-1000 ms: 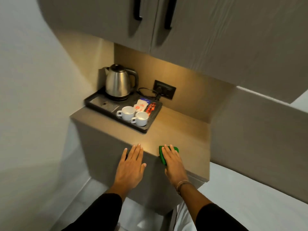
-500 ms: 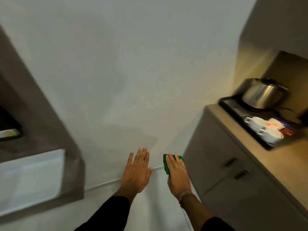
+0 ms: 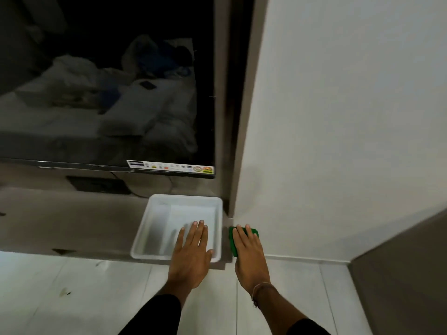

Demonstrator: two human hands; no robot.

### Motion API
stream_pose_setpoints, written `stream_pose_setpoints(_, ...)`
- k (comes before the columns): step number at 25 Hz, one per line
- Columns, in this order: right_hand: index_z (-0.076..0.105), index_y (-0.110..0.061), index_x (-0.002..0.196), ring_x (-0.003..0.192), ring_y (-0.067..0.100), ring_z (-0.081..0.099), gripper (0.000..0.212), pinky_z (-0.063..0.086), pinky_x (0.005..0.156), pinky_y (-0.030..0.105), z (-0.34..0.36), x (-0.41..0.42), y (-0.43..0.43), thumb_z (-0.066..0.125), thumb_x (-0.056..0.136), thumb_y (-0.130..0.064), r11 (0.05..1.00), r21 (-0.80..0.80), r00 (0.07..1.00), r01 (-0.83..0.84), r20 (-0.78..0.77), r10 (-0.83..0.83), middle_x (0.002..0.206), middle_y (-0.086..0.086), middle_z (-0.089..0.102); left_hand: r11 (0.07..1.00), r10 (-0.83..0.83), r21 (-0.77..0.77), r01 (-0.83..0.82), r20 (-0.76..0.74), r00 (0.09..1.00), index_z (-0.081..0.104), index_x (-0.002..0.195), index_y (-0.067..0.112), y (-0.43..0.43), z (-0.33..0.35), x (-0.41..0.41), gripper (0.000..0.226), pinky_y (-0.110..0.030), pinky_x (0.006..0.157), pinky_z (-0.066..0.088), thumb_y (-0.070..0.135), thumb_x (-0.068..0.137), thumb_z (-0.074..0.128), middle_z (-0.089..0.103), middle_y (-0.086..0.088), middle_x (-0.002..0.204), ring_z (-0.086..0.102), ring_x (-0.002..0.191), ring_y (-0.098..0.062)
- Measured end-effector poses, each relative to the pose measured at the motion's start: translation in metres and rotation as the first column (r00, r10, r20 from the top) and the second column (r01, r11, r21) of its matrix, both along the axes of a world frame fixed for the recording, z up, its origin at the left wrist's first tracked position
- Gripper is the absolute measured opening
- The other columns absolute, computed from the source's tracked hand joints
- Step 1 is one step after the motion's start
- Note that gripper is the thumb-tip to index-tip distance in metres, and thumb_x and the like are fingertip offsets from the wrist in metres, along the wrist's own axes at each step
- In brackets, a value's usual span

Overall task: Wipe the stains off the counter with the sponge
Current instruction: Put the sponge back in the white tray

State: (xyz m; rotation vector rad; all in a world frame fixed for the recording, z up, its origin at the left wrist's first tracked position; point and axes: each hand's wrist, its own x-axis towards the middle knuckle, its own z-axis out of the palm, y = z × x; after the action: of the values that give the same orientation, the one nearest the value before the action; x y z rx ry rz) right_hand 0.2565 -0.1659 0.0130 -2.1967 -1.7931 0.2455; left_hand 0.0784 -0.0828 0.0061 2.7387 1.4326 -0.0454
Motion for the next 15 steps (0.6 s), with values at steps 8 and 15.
stream_pose_setpoints(8,0.008,-0.024,0.160,0.153,0.021,-0.010,0.084,-0.005,0.121,0.041,-0.030,-0.088,0.120,0.064,0.097,-0.020,0.992,-0.117,0.999,-0.050,0.015,0.052,0.167,-0.005,-0.004,0.996,0.047,-0.081,-0.050,-0.039,0.998,-0.002,0.164,0.009,0.102,-0.028,-0.080,0.076,-0.054,0.130,-0.007,0.056,0.109,0.023,-0.011,-0.015,0.172,-0.017,0.158,-0.035)
stream_pose_setpoints(15,0.000,-0.021,0.160,0.155,0.024,-0.014,0.075,-0.011,0.122,0.040,-0.070,-0.101,0.160,0.047,0.103,-0.008,0.974,-0.223,0.996,-0.034,0.077,0.053,0.171,0.000,-0.003,0.991,0.019,-0.132,-0.015,0.028,0.999,0.009,0.165,0.007,0.129,-0.058,-0.106,0.082,-0.051,0.129,-0.004,0.054,0.099,0.000,-0.001,-0.016,0.174,-0.011,0.159,-0.033)
